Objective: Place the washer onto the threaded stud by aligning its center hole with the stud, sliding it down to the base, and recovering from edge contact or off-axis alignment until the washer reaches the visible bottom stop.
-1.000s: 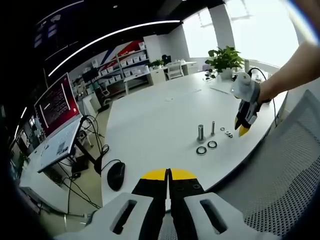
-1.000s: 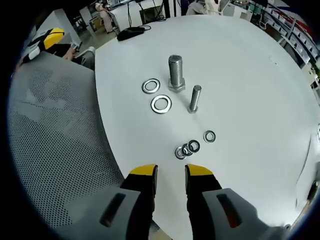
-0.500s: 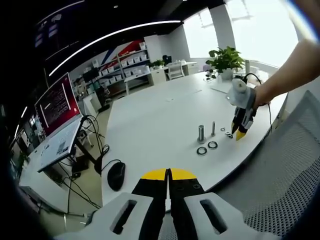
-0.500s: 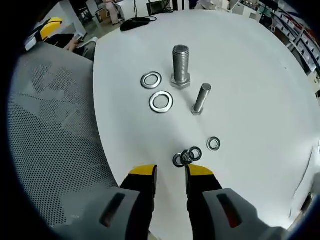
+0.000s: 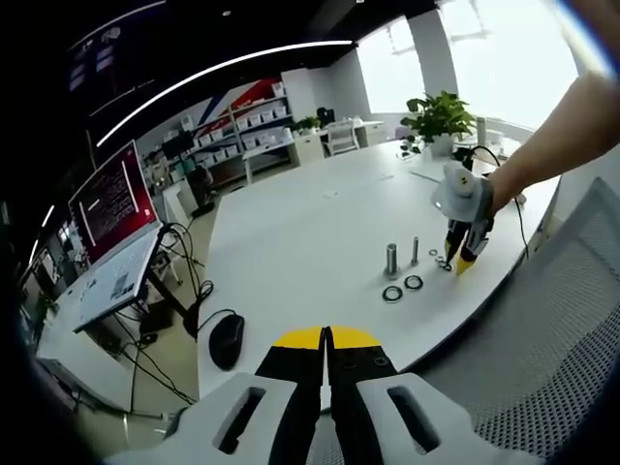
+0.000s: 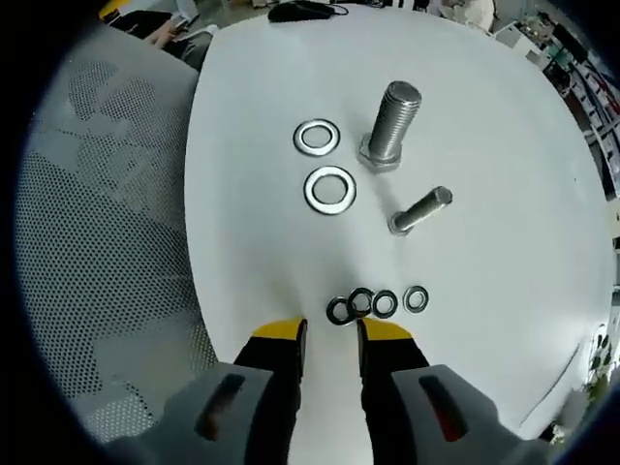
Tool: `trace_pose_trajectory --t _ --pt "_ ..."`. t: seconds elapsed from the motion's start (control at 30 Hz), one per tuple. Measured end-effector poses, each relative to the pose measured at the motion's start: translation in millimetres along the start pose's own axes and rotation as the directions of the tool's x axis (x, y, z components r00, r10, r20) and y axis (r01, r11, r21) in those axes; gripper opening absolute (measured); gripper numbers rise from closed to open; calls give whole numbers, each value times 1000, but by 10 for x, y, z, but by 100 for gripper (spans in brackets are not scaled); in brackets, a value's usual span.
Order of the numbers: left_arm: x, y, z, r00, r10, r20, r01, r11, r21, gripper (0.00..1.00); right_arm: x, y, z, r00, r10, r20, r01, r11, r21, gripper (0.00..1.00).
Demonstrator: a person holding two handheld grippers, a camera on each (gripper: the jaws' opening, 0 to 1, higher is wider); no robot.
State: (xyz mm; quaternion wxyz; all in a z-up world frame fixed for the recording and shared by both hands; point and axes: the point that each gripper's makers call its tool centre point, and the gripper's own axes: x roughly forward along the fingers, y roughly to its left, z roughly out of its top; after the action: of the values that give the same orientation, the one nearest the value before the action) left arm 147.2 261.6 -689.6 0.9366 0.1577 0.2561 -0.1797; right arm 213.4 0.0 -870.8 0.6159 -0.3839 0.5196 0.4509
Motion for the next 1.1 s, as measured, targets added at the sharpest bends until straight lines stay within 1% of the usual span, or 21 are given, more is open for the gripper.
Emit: trace_pose_trajectory --t 0.1,0.2,0.23,0.27,0.33,0.37,0.4,0.43,0.67,0.93,1.1 --pt "4 2 -1 1000 0 -2 0 1000 -3 0 -2 14 3 999 0 -38 -1 1000 -31 24" --pt "5 2 -1 1000 1 -3 -1 1000 -4 0 1 -6 2 999 3 -47 -4 1000 -13 24" --pt "5 3 0 1000 1 -3 -1 1000 -4 0 -3 -15 -3 999 6 -40 -6 1000 -7 23" --pt "5 4 0 1000 2 -3 -2 1000 -5 0 -6 -39 16 1000 5 -7 -4 1000 19 22" --pt "5 4 0 1000 2 -3 -2 1000 -5 0 -15 -59 13 1000 8 27 -9 998 59 19" --pt "5 4 1 1000 2 -2 -2 1000 -6 0 -16 -53 17 999 13 35 -15 998 68 19" --pt "5 4 1 1000 2 -2 -2 1000 -6 0 -21 -46 20 999 18 48 -23 995 98 19" --pt "5 3 1 1000 3 -2 -3 1000 -6 0 -24 -49 17 999 17 52 -22 995 100 19" --pt "3 1 5 1000 3 0 -3 1000 -7 0 -3 -31 54 999 -15 48 13 999 50 19" --pt "2 2 10 1000 4 3 -4 1000 -8 0 -2 -57 53 999 -21 48 18 998 58 14" --pt "3 8 22 1000 6 10 -6 1000 -10 0 3 -55 48 999 -17 48 14 998 61 14"
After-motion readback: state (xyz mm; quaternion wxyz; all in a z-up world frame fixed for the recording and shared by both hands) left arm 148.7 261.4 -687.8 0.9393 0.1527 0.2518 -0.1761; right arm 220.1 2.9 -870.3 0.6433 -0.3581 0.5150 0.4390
